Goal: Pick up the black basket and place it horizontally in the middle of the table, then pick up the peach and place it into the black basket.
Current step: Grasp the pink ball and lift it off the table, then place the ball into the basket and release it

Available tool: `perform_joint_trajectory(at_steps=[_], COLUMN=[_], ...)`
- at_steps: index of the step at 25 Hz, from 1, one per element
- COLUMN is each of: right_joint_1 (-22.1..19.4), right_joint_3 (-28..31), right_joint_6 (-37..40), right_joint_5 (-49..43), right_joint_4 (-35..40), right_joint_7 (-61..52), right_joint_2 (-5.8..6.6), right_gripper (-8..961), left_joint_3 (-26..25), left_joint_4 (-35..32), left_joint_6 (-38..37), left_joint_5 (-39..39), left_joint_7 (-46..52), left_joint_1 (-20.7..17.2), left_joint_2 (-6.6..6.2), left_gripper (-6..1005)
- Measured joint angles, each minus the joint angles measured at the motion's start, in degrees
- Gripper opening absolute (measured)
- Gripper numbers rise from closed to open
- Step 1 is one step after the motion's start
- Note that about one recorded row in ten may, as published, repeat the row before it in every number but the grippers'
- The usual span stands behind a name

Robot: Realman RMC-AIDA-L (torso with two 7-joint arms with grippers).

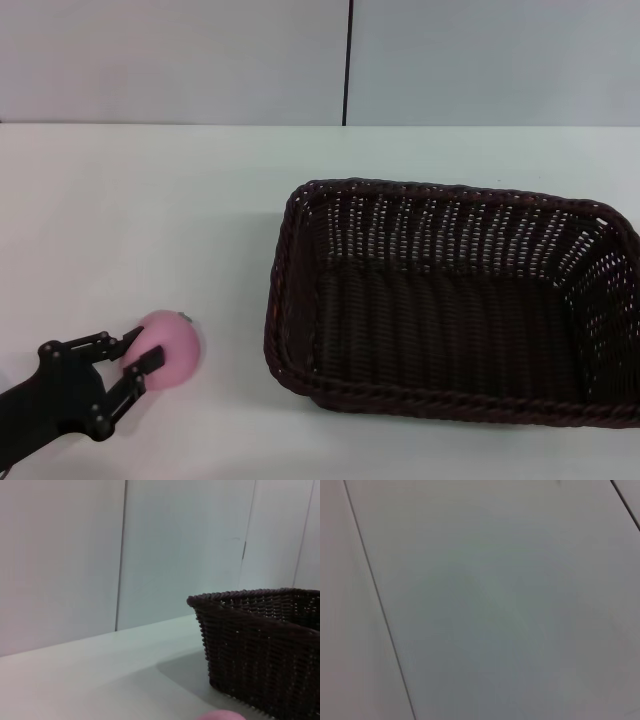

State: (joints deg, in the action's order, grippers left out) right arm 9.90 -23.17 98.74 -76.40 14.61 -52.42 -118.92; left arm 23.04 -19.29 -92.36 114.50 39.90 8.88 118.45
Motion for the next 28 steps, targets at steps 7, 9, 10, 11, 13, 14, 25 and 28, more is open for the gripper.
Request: perform_joint_trajectory(at_steps=[7,9,10,11,13,14,25,28], right_joint_1=[0.0,0.1,0.1,0.2,0.3,0.4,2.2,2.7], right_joint_3=[0.1,0.2,0.2,0.2,0.1,0.1,0.1,0.1], right_joint_6=[-0.9,-0.9,-0.9,-0.9,-0.8,-0.6,0.7,0.7], right_joint_5=[0.0,-0.2,-0.2,-0.2,-0.2,-0.2,0.2,0.2], right_joint_4=[-1.2,-1.3,-1.4,-1.5,-1.5,-1.5,-2.8,-3.2], right_joint_7=[0.1,0.2,0.2,0.2,0.2,0.2,0.1,0.2], right_joint_2=[-0.04,-0.04,-0.04,-0.04,-0.03,-0.03,0.01,0.0], right_gripper=[598,598,598,598,598,598,598,598], left_joint_3=[-6.0,-6.8,-6.8,-6.8,-8.4,-9.7,-8.0,-6.9], left_joint_4=[1.6,1.6,1.6,1.6,1.4,1.6,9.9,13.2], left_joint_6=[-2.8,-3.9,-3.9,-3.9,-6.8,-12.0,-13.6,-11.0], left_joint_5=[-0.6,-0.6,-0.6,-0.6,-0.6,-0.8,-0.6,-0.5], left_joint_7=[0.0,0.1,0.1,0.1,0.5,1.0,2.5,0.9], left_joint_1=[1.0,1.3,1.3,1.3,2.2,5.1,16.8,19.3], left_joint_2=[-0.05,-0.08,-0.08,-0.08,-0.12,0.0,0.23,0.28], left_gripper=[253,236,228,220,203,195,81,61])
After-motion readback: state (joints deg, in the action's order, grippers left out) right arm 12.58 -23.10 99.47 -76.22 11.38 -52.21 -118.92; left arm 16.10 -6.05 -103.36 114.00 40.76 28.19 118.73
